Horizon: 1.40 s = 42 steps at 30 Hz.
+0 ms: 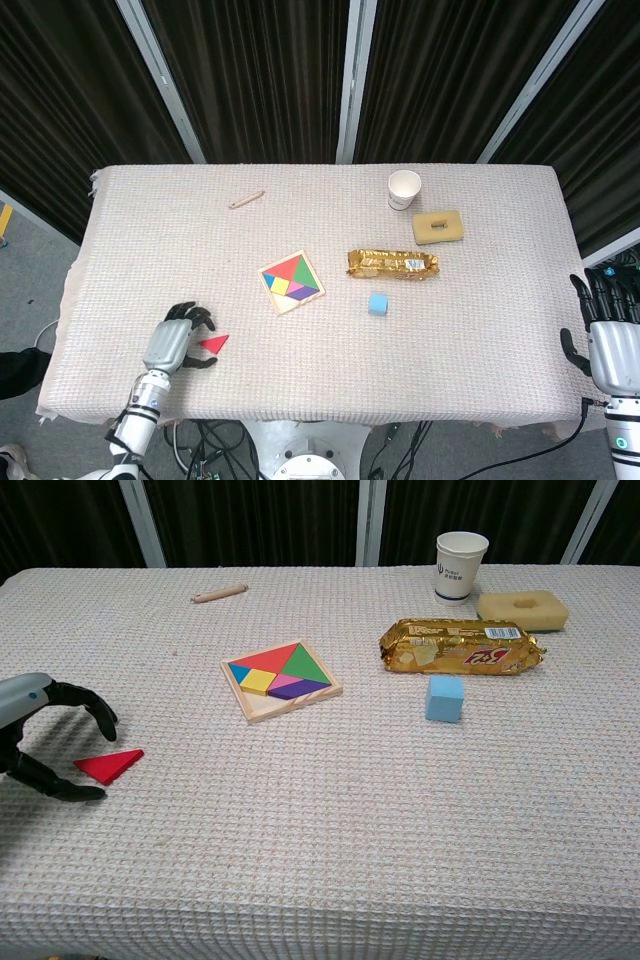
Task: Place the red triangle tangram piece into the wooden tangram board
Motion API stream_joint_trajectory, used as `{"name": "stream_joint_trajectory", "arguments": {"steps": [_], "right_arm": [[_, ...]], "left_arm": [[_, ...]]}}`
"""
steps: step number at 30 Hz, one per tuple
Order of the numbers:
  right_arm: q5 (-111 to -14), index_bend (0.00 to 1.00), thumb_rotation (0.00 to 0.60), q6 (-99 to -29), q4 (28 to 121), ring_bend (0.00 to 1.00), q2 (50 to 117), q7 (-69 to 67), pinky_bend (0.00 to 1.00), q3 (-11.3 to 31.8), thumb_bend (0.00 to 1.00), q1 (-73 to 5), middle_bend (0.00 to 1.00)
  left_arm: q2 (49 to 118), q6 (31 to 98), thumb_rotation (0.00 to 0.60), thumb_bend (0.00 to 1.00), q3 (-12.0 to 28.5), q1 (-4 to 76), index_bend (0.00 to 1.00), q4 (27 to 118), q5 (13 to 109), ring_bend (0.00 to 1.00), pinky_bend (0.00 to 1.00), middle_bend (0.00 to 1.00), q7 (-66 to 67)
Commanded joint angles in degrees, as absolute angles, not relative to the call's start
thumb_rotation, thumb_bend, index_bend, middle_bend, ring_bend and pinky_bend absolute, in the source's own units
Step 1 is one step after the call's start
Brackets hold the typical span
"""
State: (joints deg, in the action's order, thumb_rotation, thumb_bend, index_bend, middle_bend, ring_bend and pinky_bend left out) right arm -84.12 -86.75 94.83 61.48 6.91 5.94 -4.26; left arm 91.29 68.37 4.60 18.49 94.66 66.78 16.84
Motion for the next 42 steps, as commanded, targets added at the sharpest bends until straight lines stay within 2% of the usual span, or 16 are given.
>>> {"name": "stream_joint_trajectory", "arguments": {"steps": [1,12,42], "right_arm": [[-84.1,0.0,0.6,-86.7,94.8,0.0,61.5,6.8,0.0,5.9,0.34,-4.3,0.0],[-84.0,0.0,0.6,-86.6,94.4,0.0,61.6,6.5,0.0,5.9,0.34,-4.2,0.0],[-84.0,0.0,0.6,-86.7,94.2,0.0,61.6,6.5,0.0,5.9,0.34,-4.1,0.0]], "left_arm": [[91.3,68.4,0.598,0.05,4.6,18.6,0.43,94.5,66.7,0.1,0.1,0.25,17.0],[91.6,67.5,0.588,0.12,5.2,19.2,0.44,94.1,65.3,0.1,0.1,0.26,16.5],[91.8,67.0,0.583,0.15,5.4,20.5,0.49,93.7,61.8,0.1,0.11,0.28,19.4]]}}
